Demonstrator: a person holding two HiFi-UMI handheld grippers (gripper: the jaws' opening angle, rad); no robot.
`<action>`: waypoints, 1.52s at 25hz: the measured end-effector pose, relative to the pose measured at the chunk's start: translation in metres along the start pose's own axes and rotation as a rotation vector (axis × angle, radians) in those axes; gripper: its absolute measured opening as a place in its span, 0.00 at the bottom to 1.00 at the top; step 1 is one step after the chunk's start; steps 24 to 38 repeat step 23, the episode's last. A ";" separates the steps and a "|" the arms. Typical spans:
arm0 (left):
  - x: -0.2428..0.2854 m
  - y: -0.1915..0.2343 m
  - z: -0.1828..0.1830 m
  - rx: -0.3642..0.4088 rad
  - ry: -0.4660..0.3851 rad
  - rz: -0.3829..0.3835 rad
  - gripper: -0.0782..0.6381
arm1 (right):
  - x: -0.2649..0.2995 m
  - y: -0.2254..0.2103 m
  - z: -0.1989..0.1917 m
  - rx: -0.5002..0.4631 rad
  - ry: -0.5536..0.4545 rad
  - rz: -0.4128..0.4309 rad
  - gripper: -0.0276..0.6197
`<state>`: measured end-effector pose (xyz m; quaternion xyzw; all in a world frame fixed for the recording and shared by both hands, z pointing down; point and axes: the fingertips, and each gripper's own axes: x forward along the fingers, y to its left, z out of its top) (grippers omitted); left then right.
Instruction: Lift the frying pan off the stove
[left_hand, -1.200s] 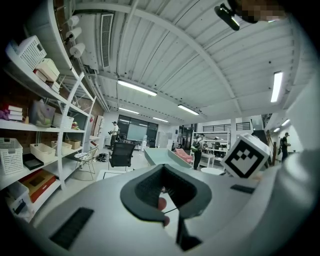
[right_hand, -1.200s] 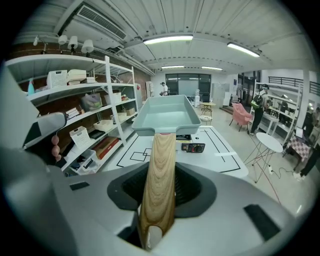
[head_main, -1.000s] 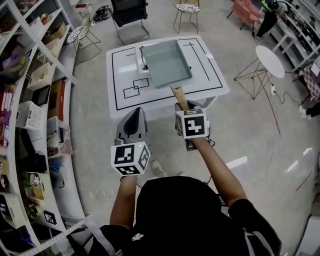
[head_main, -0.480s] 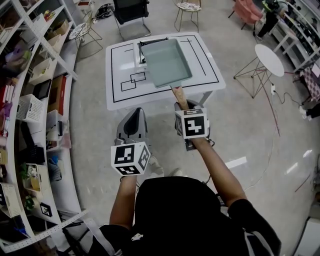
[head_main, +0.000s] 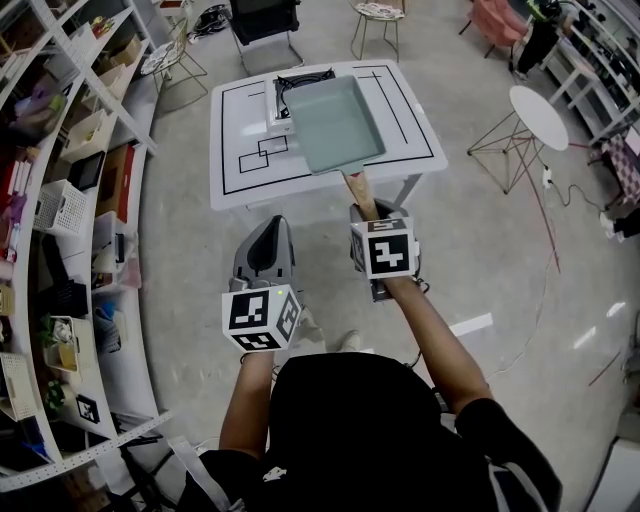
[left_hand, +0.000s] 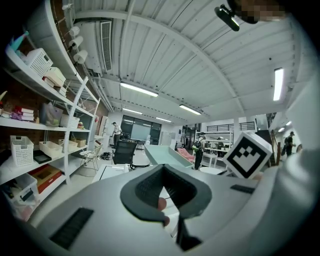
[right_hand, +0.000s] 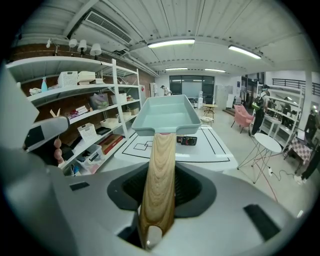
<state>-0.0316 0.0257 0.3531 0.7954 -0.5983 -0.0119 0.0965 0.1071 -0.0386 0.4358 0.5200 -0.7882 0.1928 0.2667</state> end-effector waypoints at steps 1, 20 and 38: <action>-0.001 -0.002 0.000 0.001 0.000 0.000 0.11 | -0.001 0.000 -0.001 0.000 0.000 0.000 0.23; -0.007 -0.017 -0.003 0.004 -0.007 0.007 0.11 | -0.013 -0.009 -0.009 -0.004 -0.004 0.012 0.23; -0.008 -0.017 -0.003 0.004 -0.007 0.008 0.11 | -0.014 -0.007 -0.010 -0.006 -0.003 0.014 0.23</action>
